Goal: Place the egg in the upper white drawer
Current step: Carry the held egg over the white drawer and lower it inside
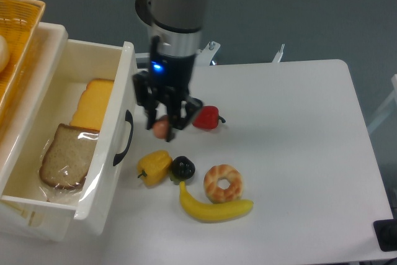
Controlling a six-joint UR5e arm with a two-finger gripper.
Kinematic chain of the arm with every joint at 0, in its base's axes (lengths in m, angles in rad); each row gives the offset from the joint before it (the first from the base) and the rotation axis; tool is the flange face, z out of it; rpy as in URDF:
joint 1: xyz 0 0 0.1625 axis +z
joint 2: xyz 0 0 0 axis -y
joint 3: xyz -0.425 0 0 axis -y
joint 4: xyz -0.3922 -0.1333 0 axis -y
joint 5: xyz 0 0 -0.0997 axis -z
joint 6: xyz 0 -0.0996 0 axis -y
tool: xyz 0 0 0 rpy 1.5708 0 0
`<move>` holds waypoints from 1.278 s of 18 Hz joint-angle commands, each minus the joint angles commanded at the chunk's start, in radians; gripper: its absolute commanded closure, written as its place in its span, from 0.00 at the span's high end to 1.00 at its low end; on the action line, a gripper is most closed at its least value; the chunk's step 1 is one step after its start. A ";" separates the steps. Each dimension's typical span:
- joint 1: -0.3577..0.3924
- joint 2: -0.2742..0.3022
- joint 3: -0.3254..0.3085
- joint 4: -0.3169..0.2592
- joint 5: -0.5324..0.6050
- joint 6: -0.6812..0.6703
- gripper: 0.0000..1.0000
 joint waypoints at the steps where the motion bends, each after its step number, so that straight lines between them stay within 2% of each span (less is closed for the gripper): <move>1: -0.012 0.008 -0.006 0.000 -0.002 0.015 0.24; 11: -0.117 0.014 0.003 0.000 -0.018 0.026 0.24; 14: -0.133 0.009 -0.008 -0.005 -0.017 0.100 0.24; 20: -0.158 0.002 -0.015 -0.072 -0.018 0.218 0.24; 23: -0.170 0.002 -0.029 -0.074 -0.017 0.220 0.24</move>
